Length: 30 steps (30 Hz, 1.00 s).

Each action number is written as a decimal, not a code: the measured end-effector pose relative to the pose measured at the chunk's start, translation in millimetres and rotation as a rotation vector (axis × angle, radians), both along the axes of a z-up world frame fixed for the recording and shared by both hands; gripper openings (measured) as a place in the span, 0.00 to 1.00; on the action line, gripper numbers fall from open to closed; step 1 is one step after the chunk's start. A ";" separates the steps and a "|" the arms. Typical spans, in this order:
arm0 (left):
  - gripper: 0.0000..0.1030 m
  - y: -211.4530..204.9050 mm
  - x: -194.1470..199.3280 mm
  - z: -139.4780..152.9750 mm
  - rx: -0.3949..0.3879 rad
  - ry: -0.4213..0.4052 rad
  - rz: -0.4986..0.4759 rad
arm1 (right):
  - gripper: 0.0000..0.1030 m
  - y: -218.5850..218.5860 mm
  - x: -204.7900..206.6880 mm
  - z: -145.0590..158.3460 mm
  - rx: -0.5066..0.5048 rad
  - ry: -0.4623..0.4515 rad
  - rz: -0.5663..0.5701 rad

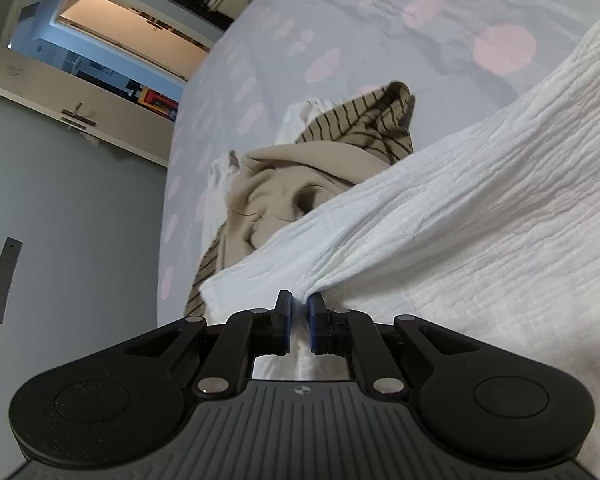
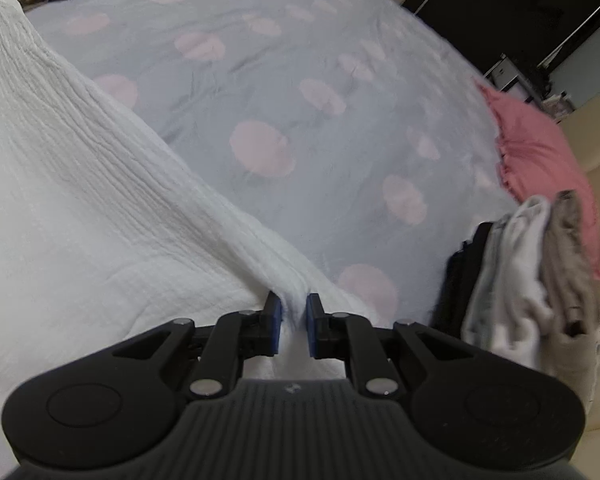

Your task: Fold clothes

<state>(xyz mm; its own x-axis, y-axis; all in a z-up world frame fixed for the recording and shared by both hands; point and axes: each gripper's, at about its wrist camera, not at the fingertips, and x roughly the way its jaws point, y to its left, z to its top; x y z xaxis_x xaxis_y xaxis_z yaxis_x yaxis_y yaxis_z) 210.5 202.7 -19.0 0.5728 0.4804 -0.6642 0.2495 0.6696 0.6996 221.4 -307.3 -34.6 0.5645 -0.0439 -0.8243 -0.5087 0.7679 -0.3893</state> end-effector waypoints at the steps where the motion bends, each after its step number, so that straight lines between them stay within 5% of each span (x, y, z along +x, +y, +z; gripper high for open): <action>1: 0.06 -0.5 4.7 -4.7 0.007 0.007 0.001 | 0.14 0.4 4.7 -4.2 0.008 0.010 -0.006; 8: 0.06 -0.4 13.5 -19.1 0.019 0.048 -0.001 | 0.15 -0.7 16.2 -14.1 0.021 0.046 -0.019; 14: 0.06 2.8 14.1 10.9 -0.063 -0.043 0.038 | 0.15 -5.7 15.6 12.1 0.090 -0.014 -0.055; 21: 0.06 -5.4 25.6 -9.2 0.016 -0.032 0.011 | 0.16 2.0 29.5 -8.4 0.054 0.014 -0.062; 25: 0.10 -2.4 25.9 -11.9 -0.005 -0.037 0.000 | 0.37 1.5 27.2 -5.1 0.055 0.001 -0.077; 30: 0.27 9.6 10.2 14.0 -0.126 -0.098 -0.017 | 0.40 7.1 11.8 12.9 0.034 -0.069 -0.036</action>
